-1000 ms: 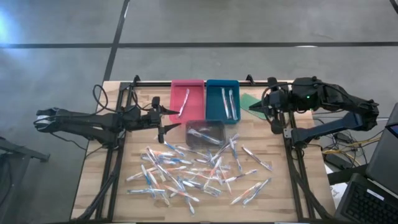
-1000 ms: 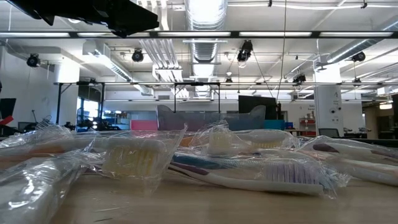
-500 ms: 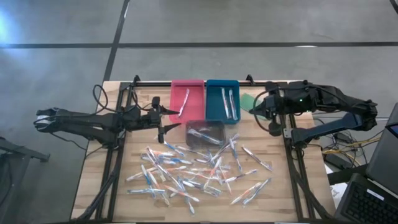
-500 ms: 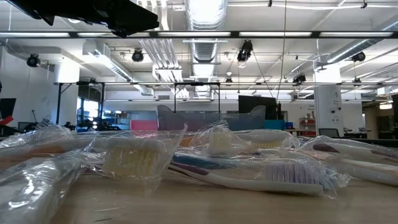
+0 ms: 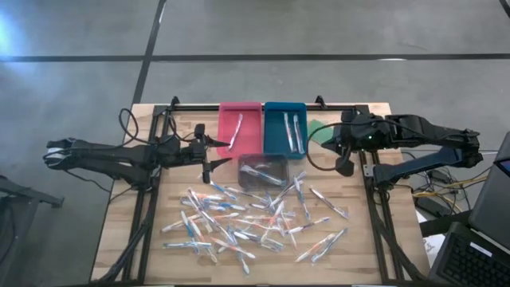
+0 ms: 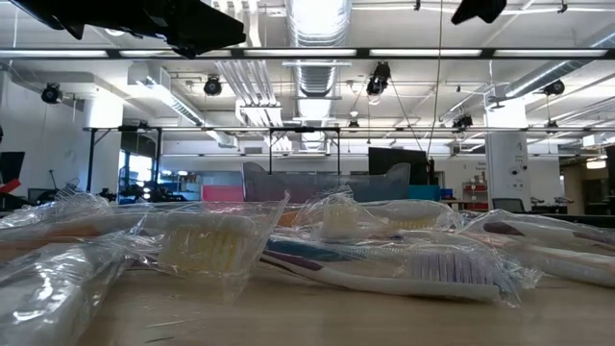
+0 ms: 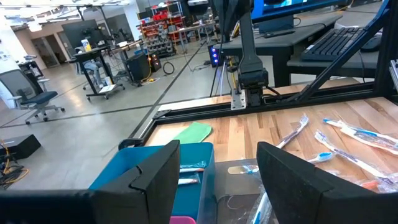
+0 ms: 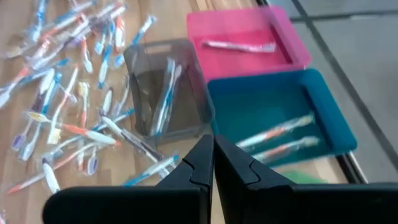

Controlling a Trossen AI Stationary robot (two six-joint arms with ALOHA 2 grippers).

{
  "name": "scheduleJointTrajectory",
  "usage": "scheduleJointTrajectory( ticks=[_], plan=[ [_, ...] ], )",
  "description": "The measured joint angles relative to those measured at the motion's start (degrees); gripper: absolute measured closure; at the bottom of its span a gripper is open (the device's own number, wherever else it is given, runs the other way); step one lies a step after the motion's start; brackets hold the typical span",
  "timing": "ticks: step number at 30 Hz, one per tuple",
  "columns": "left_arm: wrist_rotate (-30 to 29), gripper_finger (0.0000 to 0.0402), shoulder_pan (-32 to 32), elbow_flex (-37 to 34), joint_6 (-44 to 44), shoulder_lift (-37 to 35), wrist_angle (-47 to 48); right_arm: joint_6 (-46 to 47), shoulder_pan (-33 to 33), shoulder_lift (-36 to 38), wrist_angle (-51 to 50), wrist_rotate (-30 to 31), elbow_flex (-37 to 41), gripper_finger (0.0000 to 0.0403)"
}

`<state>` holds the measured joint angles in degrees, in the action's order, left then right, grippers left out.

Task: Pick & Place Toothbrushes
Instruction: Put the purple toothbrush into the pink bin

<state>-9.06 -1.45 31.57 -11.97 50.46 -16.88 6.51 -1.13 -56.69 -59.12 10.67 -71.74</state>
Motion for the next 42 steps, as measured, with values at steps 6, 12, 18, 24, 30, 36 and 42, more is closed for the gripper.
scheduleJointTrajectory(
  ticks=[6,12,18,24,30,36,42],
  plan=[
    [0.0,0.0183,0.0,0.0,0.0,0.0,0.3,7.2,0.0,0.0,-0.7,4.7,3.9,0.0394],
    [0.0,0.0183,0.0,0.0,0.0,0.0,0.4,14.2,0.2,0.0,-0.7,8.0,8.5,0.0394],
    [0.0,0.0183,0.0,0.0,0.3,0.0,0.4,24.5,2.1,-0.1,-2.1,8.0,11.7,0.0394],
    [0.0,0.0183,0.0,0.0,0.5,0.1,1.0,33.9,6.0,-0.1,-6.1,8.0,14.5,0.0394],
    [0.0,0.0183,0.0,0.0,0.5,0.1,1.9,40.0,10.3,-0.1,-6.3,8.0,17.2,0.0394],
    [0.0,0.0183,0.0,0.0,0.4,0.1,1.9,44.9,13.8,-0.4,-6.0,9.8,19.5,0.0394],
    [0.0,0.0183,0.0,0.0,0.4,0.1,2.0,49.8,18.0,-2.2,-4.3,13.0,22.3,0.0394]
  ],
)
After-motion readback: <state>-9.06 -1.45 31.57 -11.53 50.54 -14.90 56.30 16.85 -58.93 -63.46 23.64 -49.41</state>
